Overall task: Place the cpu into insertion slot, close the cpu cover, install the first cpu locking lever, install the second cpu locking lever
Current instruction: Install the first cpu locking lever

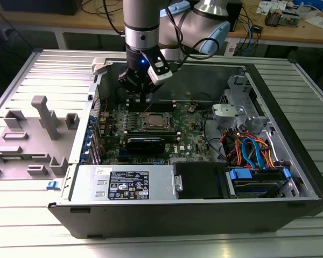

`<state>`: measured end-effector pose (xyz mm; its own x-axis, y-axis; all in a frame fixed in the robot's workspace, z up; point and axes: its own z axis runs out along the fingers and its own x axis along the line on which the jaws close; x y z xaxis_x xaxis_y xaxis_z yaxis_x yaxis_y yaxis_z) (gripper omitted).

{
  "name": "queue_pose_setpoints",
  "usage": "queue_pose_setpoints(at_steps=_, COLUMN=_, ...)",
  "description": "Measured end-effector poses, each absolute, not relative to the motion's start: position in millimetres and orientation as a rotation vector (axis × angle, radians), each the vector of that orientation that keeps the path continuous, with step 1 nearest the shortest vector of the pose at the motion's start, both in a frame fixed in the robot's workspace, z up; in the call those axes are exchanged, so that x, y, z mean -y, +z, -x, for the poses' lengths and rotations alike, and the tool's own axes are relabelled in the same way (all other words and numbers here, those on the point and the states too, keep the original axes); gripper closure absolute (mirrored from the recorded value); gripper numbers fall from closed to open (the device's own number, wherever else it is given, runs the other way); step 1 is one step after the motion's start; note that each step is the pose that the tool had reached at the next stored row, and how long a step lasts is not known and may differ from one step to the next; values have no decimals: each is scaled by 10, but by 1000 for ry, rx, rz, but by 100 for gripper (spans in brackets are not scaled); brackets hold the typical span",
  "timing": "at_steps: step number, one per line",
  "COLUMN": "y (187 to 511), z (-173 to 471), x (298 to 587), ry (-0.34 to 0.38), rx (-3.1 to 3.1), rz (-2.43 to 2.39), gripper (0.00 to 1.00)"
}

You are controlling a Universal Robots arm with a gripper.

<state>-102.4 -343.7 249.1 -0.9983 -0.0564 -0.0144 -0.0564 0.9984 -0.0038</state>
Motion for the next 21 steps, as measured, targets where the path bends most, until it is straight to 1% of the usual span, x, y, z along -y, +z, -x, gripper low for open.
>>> queue_pose_setpoints(at_steps=19, y=2460, z=931, x=3435, ry=-6, rx=-3118, rz=88, gripper=89)
queue_pose_setpoints(at_steps=20, y=2460, z=931, x=3435, ry=-4, rx=-3118, rz=88, gripper=89)
queue_pose_setpoints(at_steps=21, y=2460, z=931, x=3434, ry=17, rx=-3117, rz=88, gripper=89)
